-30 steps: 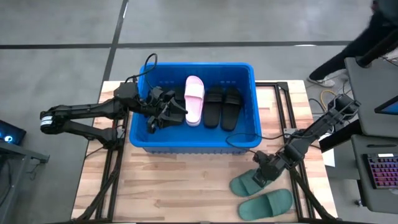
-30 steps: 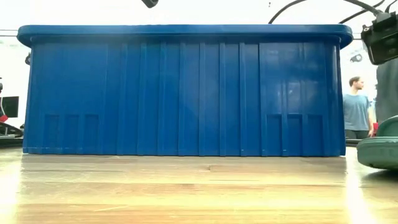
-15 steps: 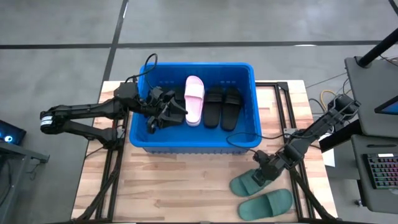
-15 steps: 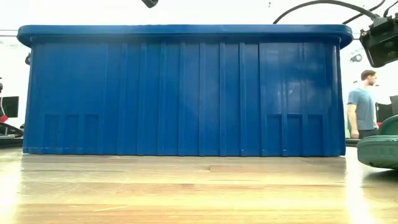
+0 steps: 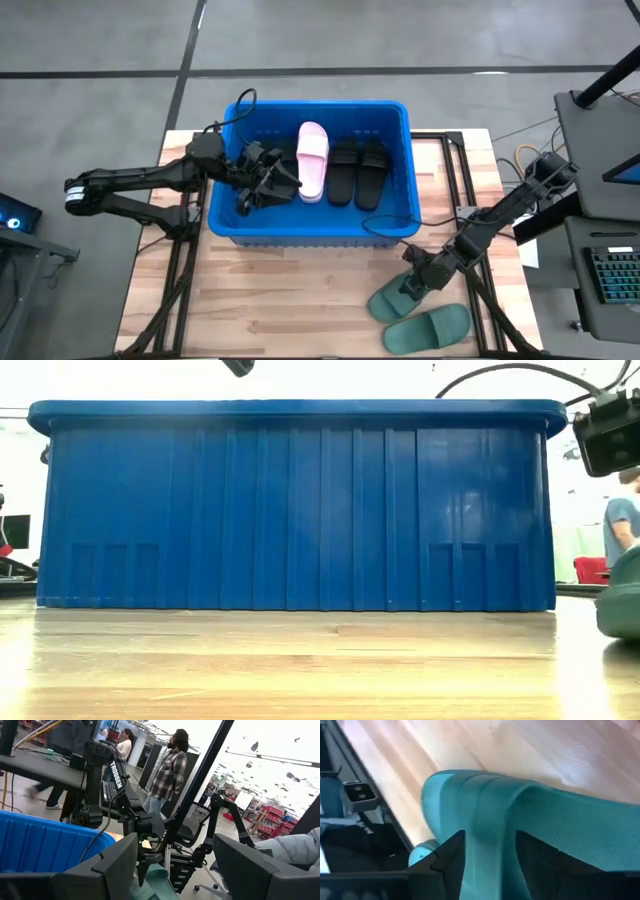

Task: Pick and place slides into bin
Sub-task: Put the top green slide into the blue bin

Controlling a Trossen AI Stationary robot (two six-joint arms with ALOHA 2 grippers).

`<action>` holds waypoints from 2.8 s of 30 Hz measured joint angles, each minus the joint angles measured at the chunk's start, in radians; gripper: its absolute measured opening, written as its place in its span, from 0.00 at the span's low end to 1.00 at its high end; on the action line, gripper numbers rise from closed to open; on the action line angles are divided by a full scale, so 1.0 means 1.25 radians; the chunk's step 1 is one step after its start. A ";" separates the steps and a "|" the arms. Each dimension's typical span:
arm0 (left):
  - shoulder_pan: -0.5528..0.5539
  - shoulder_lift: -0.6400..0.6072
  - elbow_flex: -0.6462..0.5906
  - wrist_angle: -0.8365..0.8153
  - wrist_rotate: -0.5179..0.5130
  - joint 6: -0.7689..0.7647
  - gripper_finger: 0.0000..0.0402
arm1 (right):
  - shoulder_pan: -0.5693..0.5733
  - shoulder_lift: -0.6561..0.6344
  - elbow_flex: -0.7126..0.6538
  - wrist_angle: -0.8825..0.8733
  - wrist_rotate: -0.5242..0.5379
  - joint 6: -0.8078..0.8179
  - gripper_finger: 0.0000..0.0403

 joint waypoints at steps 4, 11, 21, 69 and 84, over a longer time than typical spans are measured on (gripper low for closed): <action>0.000 0.000 0.000 -0.002 0.000 0.002 0.61 | 0.002 0.009 -0.003 0.003 0.000 0.004 0.35; 0.000 -0.001 0.000 -0.005 0.002 0.002 0.61 | 0.002 0.026 -0.002 0.013 -0.001 -0.032 0.13; 0.002 -0.032 0.000 -0.004 0.002 0.044 0.61 | 0.002 0.002 0.059 0.088 0.070 -0.101 0.03; 0.006 -0.274 0.079 -0.354 -0.733 0.514 0.61 | -0.621 0.018 0.602 -0.225 0.083 -0.453 0.03; 0.006 -0.259 0.076 -0.361 -0.991 0.569 0.61 | -0.673 0.081 0.530 -0.178 -0.052 -0.292 0.03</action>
